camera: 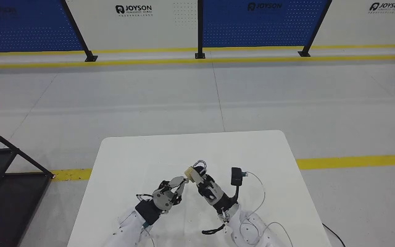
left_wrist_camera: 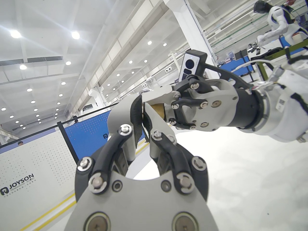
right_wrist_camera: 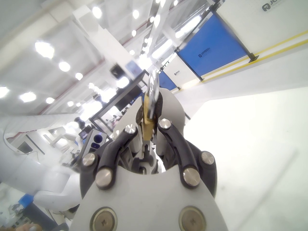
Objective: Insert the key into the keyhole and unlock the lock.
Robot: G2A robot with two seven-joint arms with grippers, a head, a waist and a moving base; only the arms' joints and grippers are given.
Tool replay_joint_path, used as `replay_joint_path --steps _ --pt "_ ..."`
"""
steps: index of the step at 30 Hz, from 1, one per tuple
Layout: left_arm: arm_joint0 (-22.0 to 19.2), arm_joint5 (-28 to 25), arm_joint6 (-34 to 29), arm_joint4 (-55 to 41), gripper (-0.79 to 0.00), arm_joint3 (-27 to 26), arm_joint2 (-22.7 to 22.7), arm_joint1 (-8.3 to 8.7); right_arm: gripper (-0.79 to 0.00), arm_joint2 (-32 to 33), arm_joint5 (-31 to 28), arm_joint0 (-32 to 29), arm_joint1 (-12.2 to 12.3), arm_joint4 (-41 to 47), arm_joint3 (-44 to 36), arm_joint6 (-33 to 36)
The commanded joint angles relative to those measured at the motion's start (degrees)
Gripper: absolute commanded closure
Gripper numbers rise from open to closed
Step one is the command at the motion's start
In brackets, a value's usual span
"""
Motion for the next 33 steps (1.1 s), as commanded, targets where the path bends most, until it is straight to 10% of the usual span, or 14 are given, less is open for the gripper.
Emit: replay_joint_path --steps 1,9,16,27,33 --pt "0.03 -0.37 0.15 -0.47 -0.785 -0.10 -0.18 0.08 0.000 0.01 0.01 -0.04 0.03 0.00 -0.07 -0.03" --pt "1.30 -4.76 1.77 -4.19 -0.785 -0.58 -1.78 0.70 0.000 0.37 -0.19 0.15 0.17 -0.01 -0.22 -0.13" --pt "3.94 -23.25 0.97 -17.31 -0.785 -2.07 -4.27 1.60 0.000 0.55 -7.64 0.38 0.71 -15.37 0.27 -6.51" --pt "11.07 -49.69 -25.82 -43.51 -0.785 -9.01 -13.07 5.27 0.000 -2.99 -7.00 3.71 0.36 -21.70 4.79 -5.26" --pt "11.64 -51.66 -49.01 -60.43 -0.785 -8.43 -14.93 7.30 0.000 -6.69 -4.68 8.85 -0.53 -11.19 12.07 9.72"
